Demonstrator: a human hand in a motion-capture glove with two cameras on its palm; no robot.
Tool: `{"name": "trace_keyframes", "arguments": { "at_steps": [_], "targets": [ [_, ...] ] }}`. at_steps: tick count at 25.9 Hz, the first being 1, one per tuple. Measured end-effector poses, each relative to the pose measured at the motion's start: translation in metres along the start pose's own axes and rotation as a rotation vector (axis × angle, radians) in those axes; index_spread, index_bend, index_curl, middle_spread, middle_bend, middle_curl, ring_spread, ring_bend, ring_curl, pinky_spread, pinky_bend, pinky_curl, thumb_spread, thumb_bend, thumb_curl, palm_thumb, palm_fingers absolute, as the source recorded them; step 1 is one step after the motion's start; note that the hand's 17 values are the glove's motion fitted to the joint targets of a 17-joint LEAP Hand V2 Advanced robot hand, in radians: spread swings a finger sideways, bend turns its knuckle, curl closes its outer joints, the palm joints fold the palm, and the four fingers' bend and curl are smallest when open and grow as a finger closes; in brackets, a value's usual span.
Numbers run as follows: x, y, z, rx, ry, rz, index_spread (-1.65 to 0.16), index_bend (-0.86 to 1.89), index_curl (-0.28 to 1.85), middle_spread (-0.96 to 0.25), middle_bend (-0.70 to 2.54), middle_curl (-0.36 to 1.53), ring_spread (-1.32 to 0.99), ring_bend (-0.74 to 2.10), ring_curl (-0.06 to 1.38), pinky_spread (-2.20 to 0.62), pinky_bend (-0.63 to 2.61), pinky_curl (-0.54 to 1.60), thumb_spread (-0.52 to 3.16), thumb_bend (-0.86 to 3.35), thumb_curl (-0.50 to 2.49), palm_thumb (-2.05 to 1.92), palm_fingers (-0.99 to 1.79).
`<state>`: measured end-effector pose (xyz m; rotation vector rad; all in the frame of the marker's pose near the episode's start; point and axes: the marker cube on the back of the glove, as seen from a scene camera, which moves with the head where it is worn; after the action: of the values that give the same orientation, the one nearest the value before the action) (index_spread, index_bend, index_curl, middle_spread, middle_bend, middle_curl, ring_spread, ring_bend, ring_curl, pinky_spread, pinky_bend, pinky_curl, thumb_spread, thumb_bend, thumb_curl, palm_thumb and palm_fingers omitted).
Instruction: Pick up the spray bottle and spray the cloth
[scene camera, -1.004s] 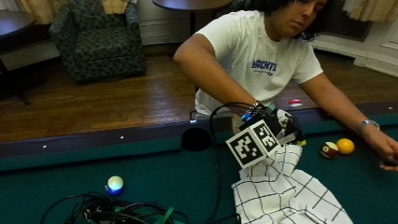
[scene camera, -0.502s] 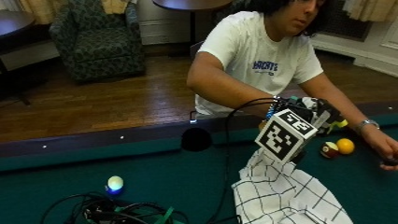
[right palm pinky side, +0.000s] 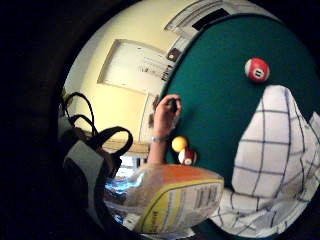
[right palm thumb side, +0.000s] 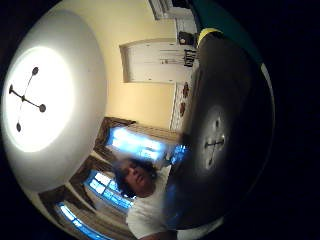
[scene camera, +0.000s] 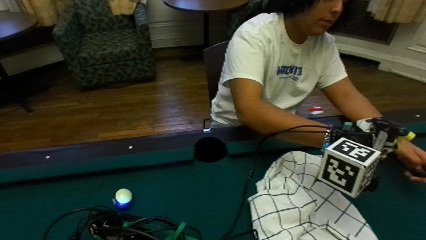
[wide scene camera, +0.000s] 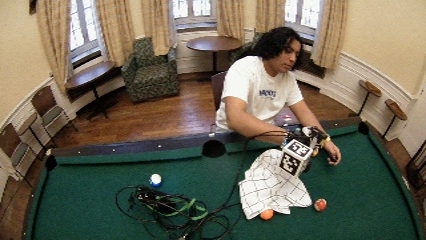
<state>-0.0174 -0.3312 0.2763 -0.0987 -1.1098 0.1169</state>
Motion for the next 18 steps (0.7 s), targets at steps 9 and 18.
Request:
{"name": "trace_keyframes", "arguments": {
  "at_steps": [9,18],
  "targets": [
    [0.024,-0.021,0.064,0.079,0.057,-0.217,-0.28,0.38,0.66,-0.21,0.68,0.6,-0.22,0.79,0.52,-0.31,0.57,0.46,0.32,-0.03,0.86,0.96,1.37],
    [0.062,-0.029,0.107,0.062,0.057,-0.223,-0.27,0.38,0.66,-0.21,0.69,0.6,-0.22,0.79,0.52,-0.31,0.57,0.46,0.31,-0.03,0.86,0.95,1.37]
  ]
}}
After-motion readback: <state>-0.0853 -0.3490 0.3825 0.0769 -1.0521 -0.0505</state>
